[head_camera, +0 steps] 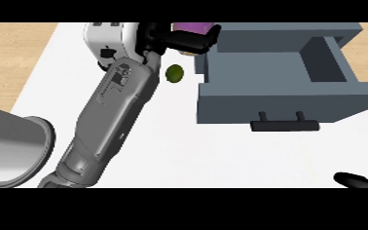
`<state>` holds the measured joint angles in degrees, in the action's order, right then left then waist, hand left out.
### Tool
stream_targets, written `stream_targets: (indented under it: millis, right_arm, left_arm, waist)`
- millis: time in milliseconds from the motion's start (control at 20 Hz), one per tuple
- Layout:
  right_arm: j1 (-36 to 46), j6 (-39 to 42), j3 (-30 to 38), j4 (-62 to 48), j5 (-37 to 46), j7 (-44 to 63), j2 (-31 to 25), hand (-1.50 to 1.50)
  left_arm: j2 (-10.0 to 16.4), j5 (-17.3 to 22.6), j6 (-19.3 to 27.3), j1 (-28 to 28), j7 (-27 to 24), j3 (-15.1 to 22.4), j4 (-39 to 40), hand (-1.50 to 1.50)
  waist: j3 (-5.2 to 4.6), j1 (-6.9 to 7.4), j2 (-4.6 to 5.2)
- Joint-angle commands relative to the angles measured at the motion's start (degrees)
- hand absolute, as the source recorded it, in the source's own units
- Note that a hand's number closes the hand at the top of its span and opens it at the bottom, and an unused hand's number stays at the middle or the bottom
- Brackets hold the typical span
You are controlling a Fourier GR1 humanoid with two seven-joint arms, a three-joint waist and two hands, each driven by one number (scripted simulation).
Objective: Pick up the can, place it into the drawer and close the drawer
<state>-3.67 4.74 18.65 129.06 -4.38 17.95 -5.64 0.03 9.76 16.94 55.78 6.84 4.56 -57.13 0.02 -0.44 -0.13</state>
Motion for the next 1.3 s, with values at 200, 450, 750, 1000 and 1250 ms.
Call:
stream_targets:
  millis: [200, 450, 750, 1000, 1250]
  right_arm:
    - [-1.8, 1.5, 0.2, 0.7, -1.2, -1.1, 0.1, -1.50]
    - [1.9, -0.8, -0.3, 0.1, 0.2, 2.0, -0.5, -1.50]
    - [2.2, -0.1, -0.1, 1.5, -1.5, 2.7, -1.2, -1.50]
    - [4.6, -0.2, -0.9, -2.4, 0.5, 1.3, -1.8, -1.50]
    - [7.4, -0.8, -0.7, -0.1, -1.7, 6.4, -3.3, -1.50]
  left_arm:
    - [0.0, 2.7, 5.6, 15.6, 4.1, 0.9, 10.0, 1.50]
    - [0.0, 5.0, 7.3, 22.7, 4.6, 3.3, 17.7, 1.50]
    - [0.0, 9.2, 8.7, 29.2, 6.1, 7.1, 23.3, 1.50]
    - [0.0, 10.9, 8.7, 31.7, 1.3, 7.4, 31.3, 1.50]
    - [0.0, 13.7, 13.9, 34.8, 0.9, 12.1, 34.2, 1.50]
  waist:
    - [0.04, -1.56, 0.37]
    - [0.05, -2.18, 0.61]
    - [0.07, -2.64, 0.57]
    - [0.11, -3.10, 1.12]
    - [0.16, -5.23, 1.33]
